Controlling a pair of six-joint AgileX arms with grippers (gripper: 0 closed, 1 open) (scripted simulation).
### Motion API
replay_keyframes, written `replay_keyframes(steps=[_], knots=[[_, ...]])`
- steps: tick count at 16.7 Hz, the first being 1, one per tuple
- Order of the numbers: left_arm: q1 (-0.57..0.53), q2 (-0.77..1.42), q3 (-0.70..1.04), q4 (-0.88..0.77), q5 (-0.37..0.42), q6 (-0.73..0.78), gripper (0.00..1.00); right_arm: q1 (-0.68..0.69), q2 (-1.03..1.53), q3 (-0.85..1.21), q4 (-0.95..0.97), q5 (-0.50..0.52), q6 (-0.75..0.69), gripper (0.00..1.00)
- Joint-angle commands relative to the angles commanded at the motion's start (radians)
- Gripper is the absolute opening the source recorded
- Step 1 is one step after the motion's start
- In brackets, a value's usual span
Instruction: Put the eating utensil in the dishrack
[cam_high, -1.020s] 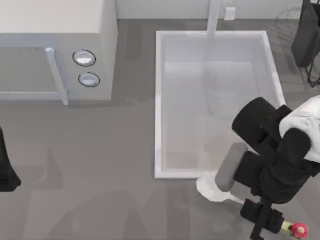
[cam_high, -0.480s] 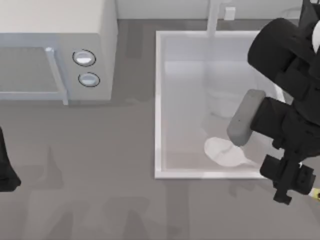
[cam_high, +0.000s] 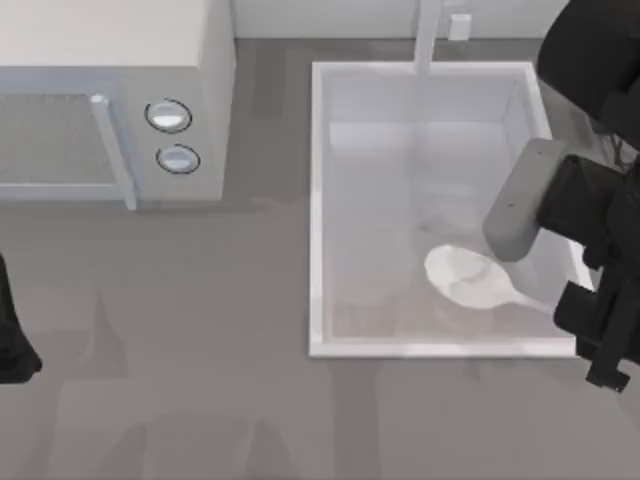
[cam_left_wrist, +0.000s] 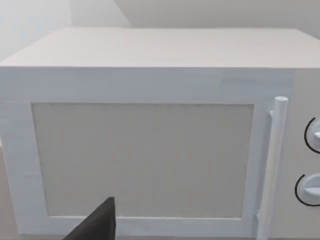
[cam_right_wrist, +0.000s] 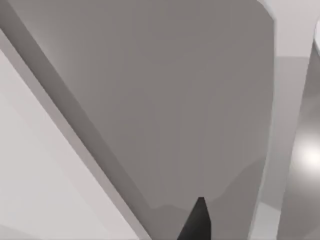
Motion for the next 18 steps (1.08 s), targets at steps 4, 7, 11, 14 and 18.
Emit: replay_keyframes(steps=[4, 7, 11, 14, 18], knots=[[0.0, 0.0, 0.0, 0.0, 0.0, 0.0, 1.0, -0.026, -0.009, -0.006, 0.032, -0.019, 0.01, 0.0], [0.0, 0.0, 0.0, 0.0, 0.0, 0.0, 1.0, -0.142, -0.051, -0.022, 0.149, -0.08, 0.045, 0.0], [0.0, 0.0, 0.0, 0.0, 0.0, 0.0, 1.0, -0.406, -0.136, -0.077, 0.43, -0.204, 0.128, 0.0], [0.0, 0.0, 0.0, 0.0, 0.0, 0.0, 1.0, -0.65, -0.216, -0.137, 0.696, -0.311, 0.202, 0.0], [0.0, 0.0, 0.0, 0.0, 0.0, 0.0, 1.0, -0.972, -0.339, -0.218, 1.048, -0.454, 0.301, 0.0]])
